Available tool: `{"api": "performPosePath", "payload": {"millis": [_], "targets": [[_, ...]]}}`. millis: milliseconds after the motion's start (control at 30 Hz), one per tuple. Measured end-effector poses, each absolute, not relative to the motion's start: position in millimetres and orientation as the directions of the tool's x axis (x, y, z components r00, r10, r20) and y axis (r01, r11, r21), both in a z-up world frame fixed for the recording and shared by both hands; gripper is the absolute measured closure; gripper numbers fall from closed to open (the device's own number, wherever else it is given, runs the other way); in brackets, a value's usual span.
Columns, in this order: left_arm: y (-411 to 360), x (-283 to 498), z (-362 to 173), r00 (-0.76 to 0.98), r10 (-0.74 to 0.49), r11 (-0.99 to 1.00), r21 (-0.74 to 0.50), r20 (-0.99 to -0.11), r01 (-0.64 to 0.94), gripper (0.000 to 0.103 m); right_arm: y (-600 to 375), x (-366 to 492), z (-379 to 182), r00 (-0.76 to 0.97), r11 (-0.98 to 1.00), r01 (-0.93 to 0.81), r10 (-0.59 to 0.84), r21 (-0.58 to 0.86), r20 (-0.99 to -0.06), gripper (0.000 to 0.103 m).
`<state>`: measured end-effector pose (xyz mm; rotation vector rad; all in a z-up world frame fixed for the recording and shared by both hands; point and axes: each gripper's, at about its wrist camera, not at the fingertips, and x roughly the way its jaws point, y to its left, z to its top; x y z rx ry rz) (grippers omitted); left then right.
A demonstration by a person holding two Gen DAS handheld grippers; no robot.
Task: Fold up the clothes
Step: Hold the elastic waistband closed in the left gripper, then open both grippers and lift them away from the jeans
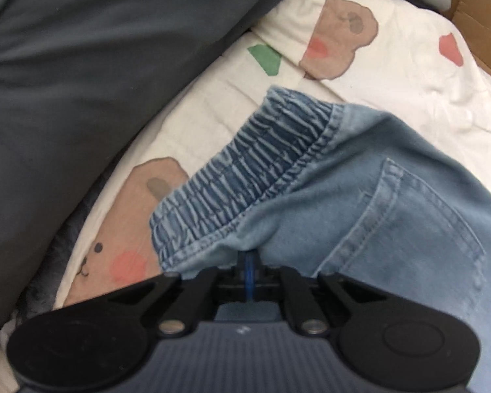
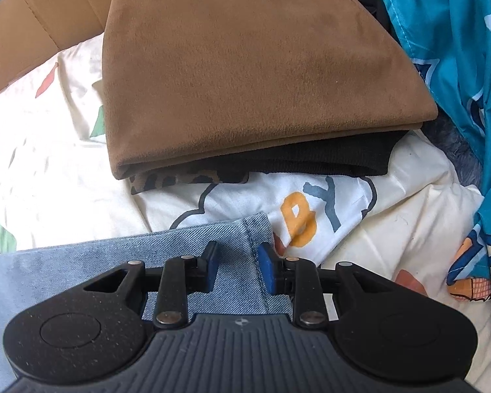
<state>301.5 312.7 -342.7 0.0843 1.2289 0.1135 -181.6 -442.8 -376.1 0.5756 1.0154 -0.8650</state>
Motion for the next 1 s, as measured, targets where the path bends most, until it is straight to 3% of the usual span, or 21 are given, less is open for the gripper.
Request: {"api": "performPosePath", "payload": {"millis": [200, 333, 467, 633, 1000], "targets": [[306.1, 301.0, -334.7, 0.335, 0.149, 0.989, 0.139, -0.93, -0.054, 0.098, -448.5, -182.9, -361.5, 0.267, 0.527, 0.848, -0.338, 0.053, -0.903, 0.069], [295.5, 291.0, -311.1, 0.343, 0.15, 0.988, 0.132, -0.927, -0.076, 0.056, -457.6, -185.6, -341.7, 0.285, 0.509, 0.858, -0.348, 0.076, -0.893, 0.069], [277.3, 277.1, -278.1, 0.35, 0.125, 0.992, 0.105, -0.928, -0.075, 0.042, -476.2, -192.8, -309.5, 0.345, 0.511, 0.849, -0.347, 0.133, -0.872, 0.07], [249.7, 253.1, -236.4, 0.369, 0.084, 0.996, 0.067, -0.926, -0.059, 0.033, -497.5, -212.7, -274.3, 0.398, 0.506, 0.84, -0.33, 0.195, -0.856, 0.069], [206.2, 198.3, -150.2, 0.434, -0.004, 0.998, -0.032, -0.901, -0.057, 0.028, -555.9, -233.0, -174.4, 0.514, 0.523, 0.8, -0.341, 0.295, -0.788, 0.066]]}}
